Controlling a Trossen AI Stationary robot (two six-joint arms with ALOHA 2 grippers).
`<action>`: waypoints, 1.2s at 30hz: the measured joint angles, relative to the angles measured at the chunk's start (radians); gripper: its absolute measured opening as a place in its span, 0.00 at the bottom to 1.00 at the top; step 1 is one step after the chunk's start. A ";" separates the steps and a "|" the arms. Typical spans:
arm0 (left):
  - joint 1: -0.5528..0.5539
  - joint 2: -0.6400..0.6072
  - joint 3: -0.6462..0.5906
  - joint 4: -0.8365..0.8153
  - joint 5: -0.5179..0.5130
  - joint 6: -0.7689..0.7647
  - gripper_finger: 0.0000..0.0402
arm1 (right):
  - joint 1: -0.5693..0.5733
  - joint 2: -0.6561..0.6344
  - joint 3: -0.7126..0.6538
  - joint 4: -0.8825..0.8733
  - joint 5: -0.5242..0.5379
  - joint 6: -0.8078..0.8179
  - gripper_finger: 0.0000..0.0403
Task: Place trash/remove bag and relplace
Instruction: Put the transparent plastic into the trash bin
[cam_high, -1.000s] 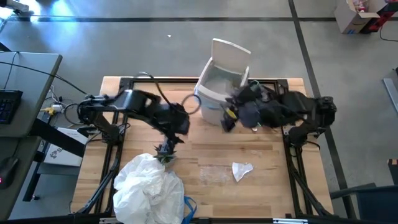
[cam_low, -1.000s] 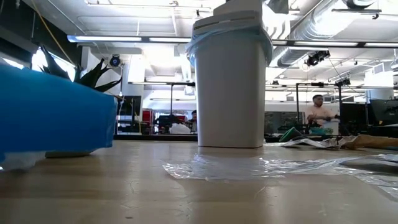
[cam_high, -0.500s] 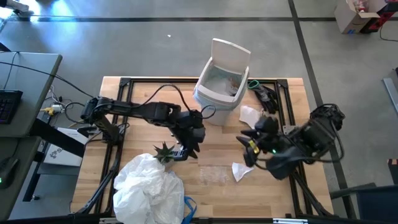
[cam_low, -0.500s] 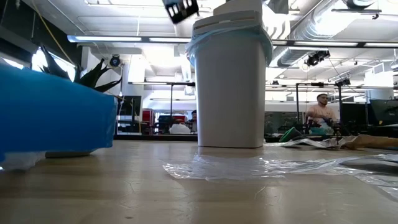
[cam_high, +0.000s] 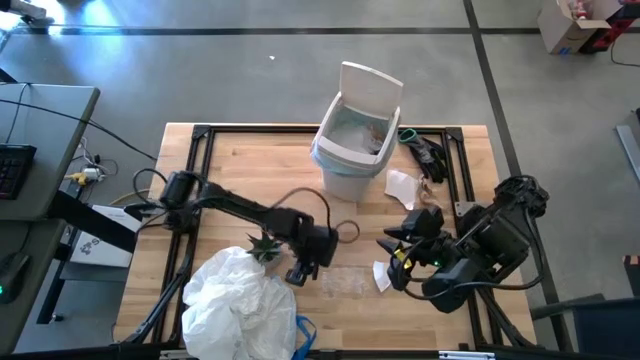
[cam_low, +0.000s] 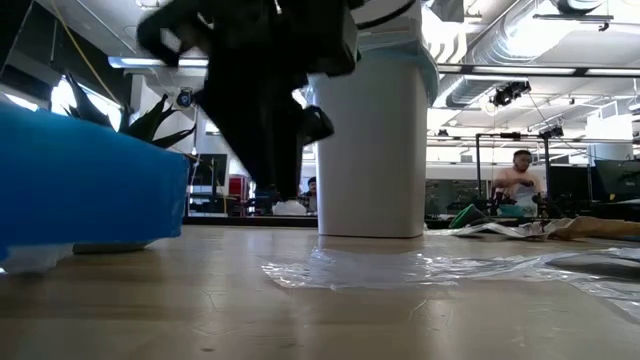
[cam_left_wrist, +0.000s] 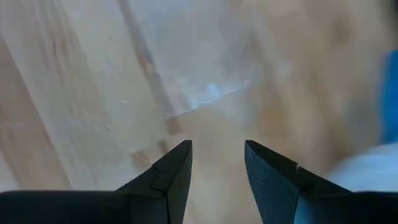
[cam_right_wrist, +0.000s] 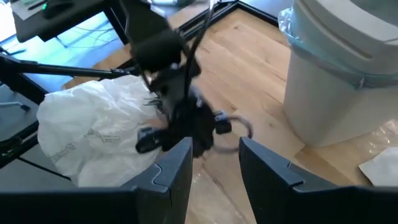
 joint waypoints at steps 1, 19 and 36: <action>-0.012 0.019 0.000 0.009 -0.039 0.027 0.33 | -0.002 0.000 0.000 0.000 0.000 -0.002 0.29; -0.055 0.062 0.018 0.259 0.040 -0.094 0.33 | -0.018 0.000 0.000 0.000 0.017 -0.024 0.29; -0.055 0.181 0.023 0.249 -0.022 -0.097 0.32 | -0.037 -0.001 0.000 0.000 0.017 -0.033 0.29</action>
